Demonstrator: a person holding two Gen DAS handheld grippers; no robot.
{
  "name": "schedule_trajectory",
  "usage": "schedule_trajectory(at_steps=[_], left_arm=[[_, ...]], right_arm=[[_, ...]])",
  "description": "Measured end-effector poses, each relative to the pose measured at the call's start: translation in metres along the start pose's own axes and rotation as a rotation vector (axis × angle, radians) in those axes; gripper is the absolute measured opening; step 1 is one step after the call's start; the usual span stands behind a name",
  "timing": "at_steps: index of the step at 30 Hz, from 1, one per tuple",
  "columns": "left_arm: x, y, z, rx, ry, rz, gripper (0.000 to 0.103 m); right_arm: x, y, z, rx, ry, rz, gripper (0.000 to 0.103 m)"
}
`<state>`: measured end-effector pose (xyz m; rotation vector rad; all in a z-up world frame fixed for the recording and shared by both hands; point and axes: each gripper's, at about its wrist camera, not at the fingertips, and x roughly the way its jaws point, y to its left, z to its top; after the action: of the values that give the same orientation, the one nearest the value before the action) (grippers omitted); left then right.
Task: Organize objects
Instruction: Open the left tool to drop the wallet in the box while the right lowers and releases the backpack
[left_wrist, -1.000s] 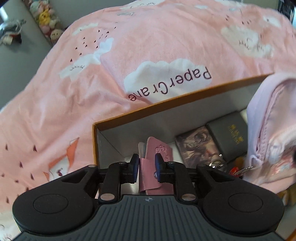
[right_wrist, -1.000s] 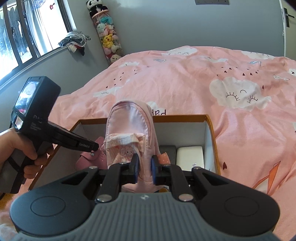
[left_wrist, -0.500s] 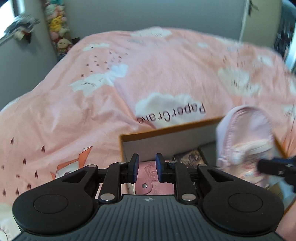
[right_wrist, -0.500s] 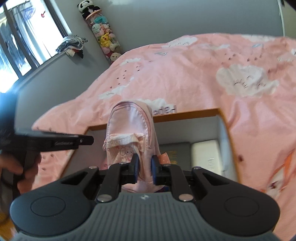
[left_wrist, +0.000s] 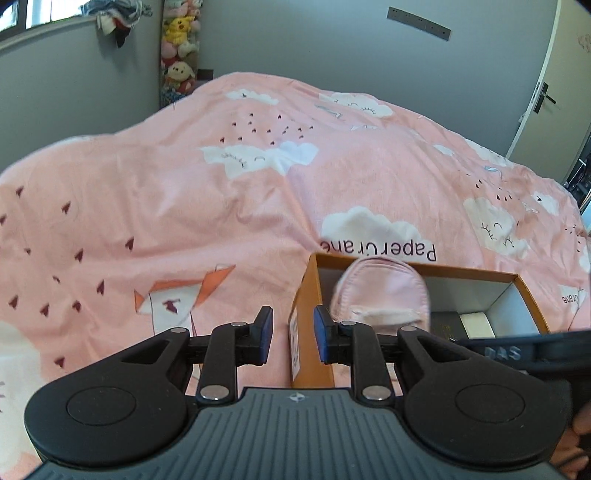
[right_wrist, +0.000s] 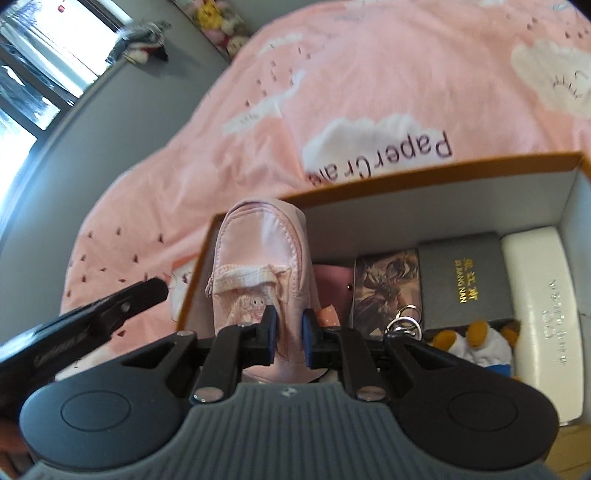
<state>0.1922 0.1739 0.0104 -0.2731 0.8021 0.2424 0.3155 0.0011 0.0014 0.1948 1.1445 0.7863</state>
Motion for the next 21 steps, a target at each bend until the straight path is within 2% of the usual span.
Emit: schedule_trajectory(at_steps=[2,6,9,16,17,21], left_arm=[[0.001,0.002,-0.004,-0.008,0.002,0.001,0.026],[0.002,0.008,-0.01,-0.036,0.005,-0.015,0.026],[0.003,0.011,-0.012,-0.047,0.009,-0.015,0.026],[0.006,0.01,-0.017,-0.041,0.037,-0.029,0.027],[0.005,0.01,-0.018,-0.037,0.035,-0.027,0.027],[-0.005,0.007,-0.021,-0.034,0.026,-0.03,0.027]], right_arm=[[0.01,0.0,0.003,0.001,0.043,0.004,0.015],[0.025,0.0,0.006,-0.002,0.11,-0.048,0.015],[0.034,-0.005,0.006,0.016,0.135,-0.071,0.016],[0.044,-0.01,0.001,0.047,0.125,-0.107,0.022],[0.041,-0.009,0.001,0.037,0.117,-0.11,0.026],[0.023,-0.006,0.002,0.011,0.087,-0.099,0.035]])
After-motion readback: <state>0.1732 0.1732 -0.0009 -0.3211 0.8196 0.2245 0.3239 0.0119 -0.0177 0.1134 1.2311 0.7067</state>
